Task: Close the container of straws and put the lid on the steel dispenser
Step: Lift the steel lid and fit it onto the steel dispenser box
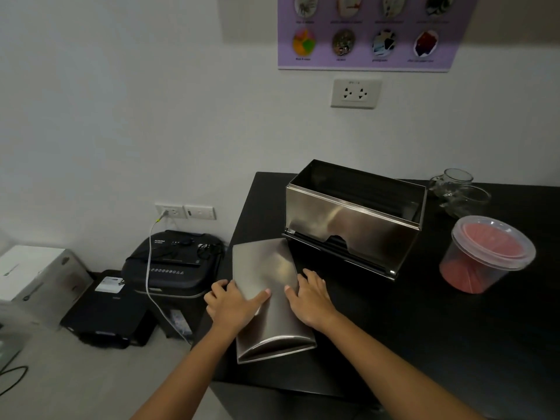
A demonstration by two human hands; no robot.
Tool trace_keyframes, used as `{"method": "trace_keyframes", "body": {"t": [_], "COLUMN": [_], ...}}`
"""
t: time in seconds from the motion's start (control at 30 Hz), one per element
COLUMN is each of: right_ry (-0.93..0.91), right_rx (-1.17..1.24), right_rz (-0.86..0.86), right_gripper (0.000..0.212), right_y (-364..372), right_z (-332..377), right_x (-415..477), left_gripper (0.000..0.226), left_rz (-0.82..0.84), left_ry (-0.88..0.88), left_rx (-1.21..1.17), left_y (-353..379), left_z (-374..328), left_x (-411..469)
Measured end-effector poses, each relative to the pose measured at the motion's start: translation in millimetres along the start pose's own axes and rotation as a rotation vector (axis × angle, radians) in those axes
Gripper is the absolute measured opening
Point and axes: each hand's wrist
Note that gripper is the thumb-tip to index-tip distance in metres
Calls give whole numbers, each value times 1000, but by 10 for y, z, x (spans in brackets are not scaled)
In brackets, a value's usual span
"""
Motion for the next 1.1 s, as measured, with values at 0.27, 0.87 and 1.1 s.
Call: {"method": "trace_keyframes", "body": {"t": [0.27,0.87,1.1], "right_ry": [1,-26,-36], "right_rx": [98,333,682], "right_rz": [7,59,-110], "right_gripper": [53,50,50], "right_y": [-28,-9,-166], "right_z": [76,334,600], "right_x": [27,-5,13], "left_gripper": [82,77,66], "left_rz": [16,-174,-105], "left_ry": [-38,-44,-37], "left_rx": [-26,-816,-1079], "left_y": [15,-210,-556], "left_z": [-56,78,-29], "left_x": [-51,-144,-73]}}
Point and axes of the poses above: each hand's wrist, its own x-axis towards the middle knuckle, its own y-axis out of the palm, z = x × y, and after that the axes turned 7 degrees about -x, right-handed
